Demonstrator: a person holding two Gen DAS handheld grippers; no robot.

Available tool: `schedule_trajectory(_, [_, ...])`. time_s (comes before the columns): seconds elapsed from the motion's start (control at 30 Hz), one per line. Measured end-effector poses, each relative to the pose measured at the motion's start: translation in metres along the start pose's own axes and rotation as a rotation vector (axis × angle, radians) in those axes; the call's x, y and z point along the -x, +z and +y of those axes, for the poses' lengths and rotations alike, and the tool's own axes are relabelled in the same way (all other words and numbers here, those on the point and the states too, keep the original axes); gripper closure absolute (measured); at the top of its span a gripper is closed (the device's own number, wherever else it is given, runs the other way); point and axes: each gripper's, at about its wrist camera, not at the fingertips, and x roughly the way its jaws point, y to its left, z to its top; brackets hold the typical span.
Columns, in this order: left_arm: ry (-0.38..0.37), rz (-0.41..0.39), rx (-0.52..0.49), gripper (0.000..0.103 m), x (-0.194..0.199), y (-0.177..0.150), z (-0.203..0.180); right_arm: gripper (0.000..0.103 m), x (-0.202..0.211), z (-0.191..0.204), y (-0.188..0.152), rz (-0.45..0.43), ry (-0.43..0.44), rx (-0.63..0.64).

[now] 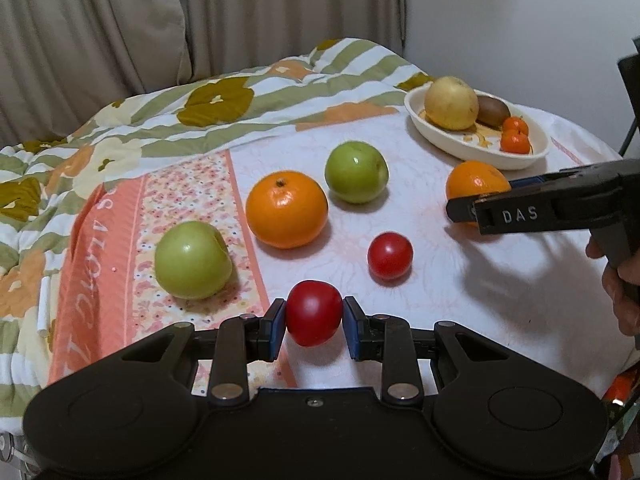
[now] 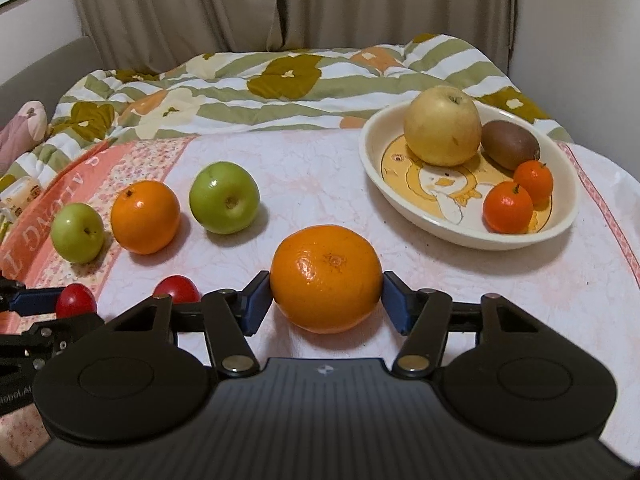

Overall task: Organize fruits
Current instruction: 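Carry the red tomato and large orange over the white bowl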

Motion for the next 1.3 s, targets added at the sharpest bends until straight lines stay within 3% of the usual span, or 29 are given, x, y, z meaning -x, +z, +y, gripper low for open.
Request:
schedule_trajectory(0.4, [0.018, -0.052, 0.041, 0.070, 0.033, 0.034, -0.025, 0.029, 0.045, -0.024, 0.025, -0.049, 0.029, 0.019])
schedule_trajectory(0.7, [0.004, -0.094, 0.076, 0.070, 0.043, 0.077, -0.059, 0.029, 0.074, -0.069, 0.047, -0.056, 0.036, 0.039])
schedule_trajectory(0.93, [-0.006, -0.110, 0.075, 0.070, 0.027, 0.112, -0.088, 0.029, 0.073, -0.112, 0.068, -0.060, 0.034, 0.056])
schedule_trajectory(1.3, [-0.022, -0.069, 0.063, 0.070, -0.035, 0.153, -0.126, 0.029, 0.033, -0.169, 0.094, -0.030, 0.054, 0.078])
